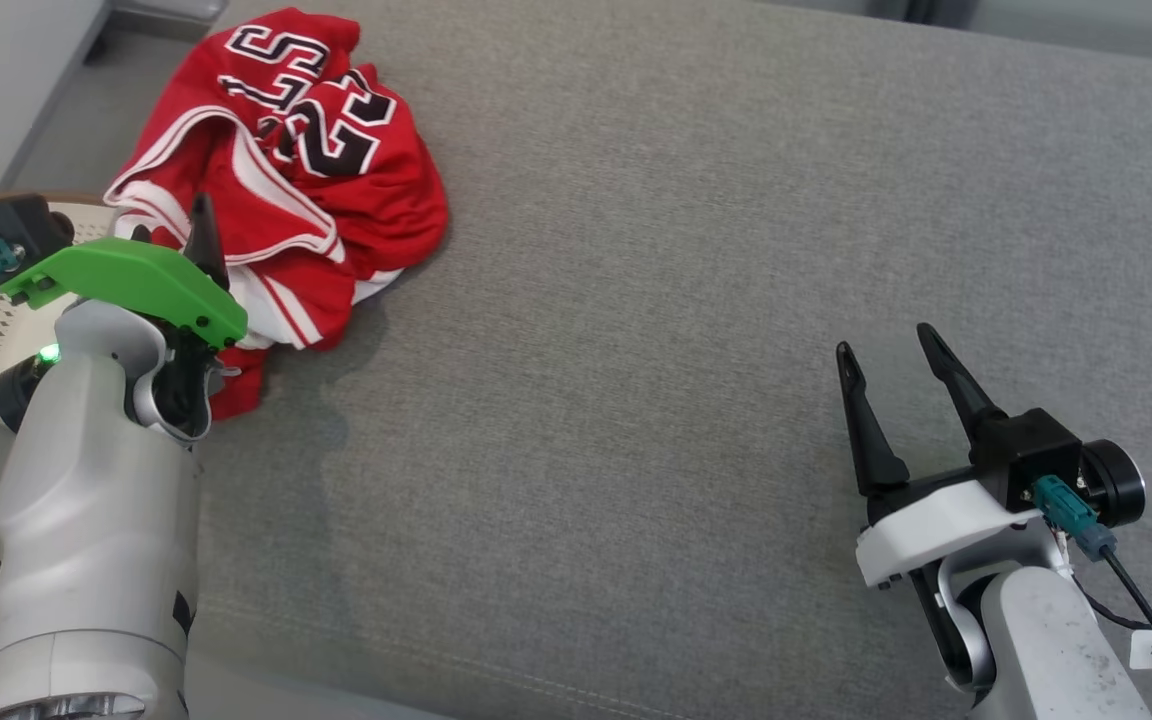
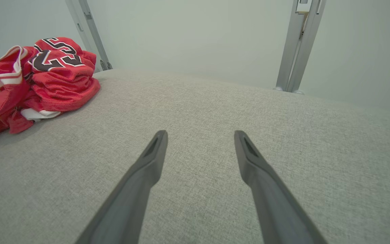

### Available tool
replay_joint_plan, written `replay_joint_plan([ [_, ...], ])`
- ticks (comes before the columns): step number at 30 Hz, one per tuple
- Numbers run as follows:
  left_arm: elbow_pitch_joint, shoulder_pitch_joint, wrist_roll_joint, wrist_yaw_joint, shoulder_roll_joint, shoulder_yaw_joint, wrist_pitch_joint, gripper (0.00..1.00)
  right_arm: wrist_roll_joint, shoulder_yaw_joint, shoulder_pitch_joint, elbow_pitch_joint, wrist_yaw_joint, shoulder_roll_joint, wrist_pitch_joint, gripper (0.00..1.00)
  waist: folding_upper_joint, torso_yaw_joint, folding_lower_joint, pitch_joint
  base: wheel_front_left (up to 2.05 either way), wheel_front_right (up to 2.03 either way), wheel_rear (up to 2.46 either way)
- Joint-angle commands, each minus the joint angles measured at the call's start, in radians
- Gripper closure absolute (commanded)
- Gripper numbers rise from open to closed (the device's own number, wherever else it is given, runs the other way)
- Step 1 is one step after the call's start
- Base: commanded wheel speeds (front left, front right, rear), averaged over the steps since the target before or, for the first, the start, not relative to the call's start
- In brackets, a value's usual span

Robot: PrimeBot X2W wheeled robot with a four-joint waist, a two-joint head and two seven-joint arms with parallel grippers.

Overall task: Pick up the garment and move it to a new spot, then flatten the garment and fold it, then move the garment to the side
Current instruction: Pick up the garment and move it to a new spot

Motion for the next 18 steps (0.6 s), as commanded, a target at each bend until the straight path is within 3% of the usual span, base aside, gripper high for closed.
replay_joint_plan([
  [1, 0.019, -0.025, -0.008, 0.010, 0.013, 0.010, 0.003, 0.00, -0.006, 0.002, -0.002, -0.013, -0.001, -0.004, 0.003, 0.00, 0.0000, -0.080, 0.0000, 0.078, 0.00, 0.00, 0.00],
  [11, 0.109, -0.088, -0.014, 0.028, 0.065, 0.021, -0.033, 0.00, -0.001, 0.017, -0.005, -0.050, -0.001, -0.004, 0.017, 0.00, 0.0000, -0.150, 0.0000, 0.121, 0.00, 0.00, 0.00],
  [12, 0.120, -0.088, -0.002, 0.033, 0.068, 0.010, -0.025, 0.27, 0.000, 0.016, -0.004, -0.050, -0.001, -0.004, 0.019, 0.00, 0.0000, -0.154, 0.0000, 0.121, 0.00, 0.00, 0.00],
  [14, 0.142, -0.093, 0.005, 0.035, 0.072, -0.002, -0.013, 1.00, 0.002, 0.017, -0.005, -0.051, -0.001, -0.004, 0.020, 0.00, 0.0000, -0.161, 0.0000, 0.120, 0.00, 0.00, 0.00],
  [18, 0.163, -0.107, 0.023, 0.031, 0.078, -0.024, -0.022, 1.00, 0.011, 0.015, -0.013, -0.045, -0.001, -0.004, 0.014, 0.00, 0.0000, -0.164, 0.0000, 0.112, 0.00, 0.00, 0.00],
])
